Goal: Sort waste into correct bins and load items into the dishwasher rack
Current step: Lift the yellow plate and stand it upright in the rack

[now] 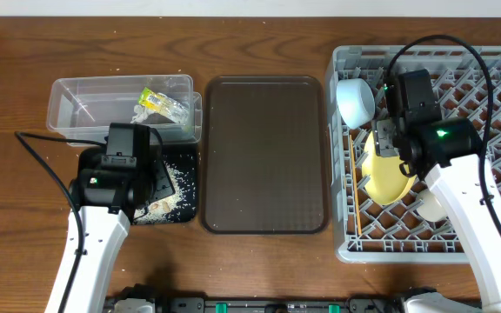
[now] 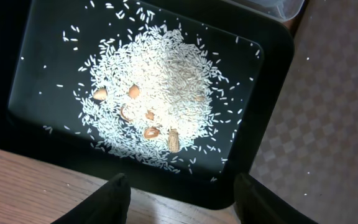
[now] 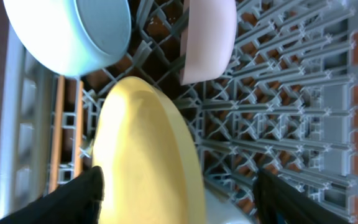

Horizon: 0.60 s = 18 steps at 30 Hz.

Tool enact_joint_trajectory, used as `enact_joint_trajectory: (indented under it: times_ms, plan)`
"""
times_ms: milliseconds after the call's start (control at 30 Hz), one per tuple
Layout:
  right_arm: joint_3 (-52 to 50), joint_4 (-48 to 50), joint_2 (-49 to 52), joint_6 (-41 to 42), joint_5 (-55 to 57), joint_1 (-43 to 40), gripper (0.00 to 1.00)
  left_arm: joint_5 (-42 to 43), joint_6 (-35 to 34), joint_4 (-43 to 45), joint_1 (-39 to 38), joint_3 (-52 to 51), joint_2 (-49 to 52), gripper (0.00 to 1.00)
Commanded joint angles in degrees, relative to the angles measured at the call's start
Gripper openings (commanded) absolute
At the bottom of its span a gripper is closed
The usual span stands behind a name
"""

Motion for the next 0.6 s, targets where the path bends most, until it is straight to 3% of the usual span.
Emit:
enact_joint_trajectory:
  times_ms: [0,300,333,567]
  plan:
    - [0.6,0.3,-0.6,4.3,-3.3,0.1,0.84,-0.2,-0.5,0.1,0.2,0.6,-0.4,0.64]
    - [9.2,3.0,-1.7,-1.3,-33.1,-12.9,0.91,0.1,6.8,0.2,-0.9,10.8,1.9,0.7]
    - [10.0,2.7,-1.7,-1.3,-34.6,-14.8,0.99,1.4,8.2,0.2,-1.0,12.4,3.0,0.71]
    - [10.4,-7.5,-1.8,-1.5,-33.8,-21.3,0.99,5.2,10.4,-8.1,-1.0,15.7,8.0,0.78]
